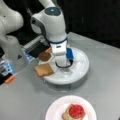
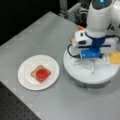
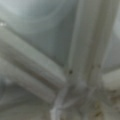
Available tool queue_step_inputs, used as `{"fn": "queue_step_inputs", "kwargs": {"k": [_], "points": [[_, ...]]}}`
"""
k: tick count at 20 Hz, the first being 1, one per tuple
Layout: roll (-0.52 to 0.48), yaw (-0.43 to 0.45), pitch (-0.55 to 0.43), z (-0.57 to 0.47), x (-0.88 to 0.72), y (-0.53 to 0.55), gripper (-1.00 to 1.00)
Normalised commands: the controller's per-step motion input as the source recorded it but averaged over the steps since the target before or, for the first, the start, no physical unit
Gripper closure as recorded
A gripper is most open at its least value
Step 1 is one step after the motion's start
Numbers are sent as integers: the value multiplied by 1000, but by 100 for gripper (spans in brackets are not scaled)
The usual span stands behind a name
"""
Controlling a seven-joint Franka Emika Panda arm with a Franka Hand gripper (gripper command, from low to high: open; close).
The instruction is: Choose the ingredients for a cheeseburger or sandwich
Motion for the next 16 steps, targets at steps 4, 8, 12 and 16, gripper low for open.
{"fn": "queue_step_inputs", "kwargs": {"k": [4,8,12,16], "points": [[99,272,-86,-10,-137,-146,-100],[99,210,-78,2,-126,-135,-100],[89,177,-67,5,-125,-145,-100],[80,183,-56,11,-110,-137,-100]]}}
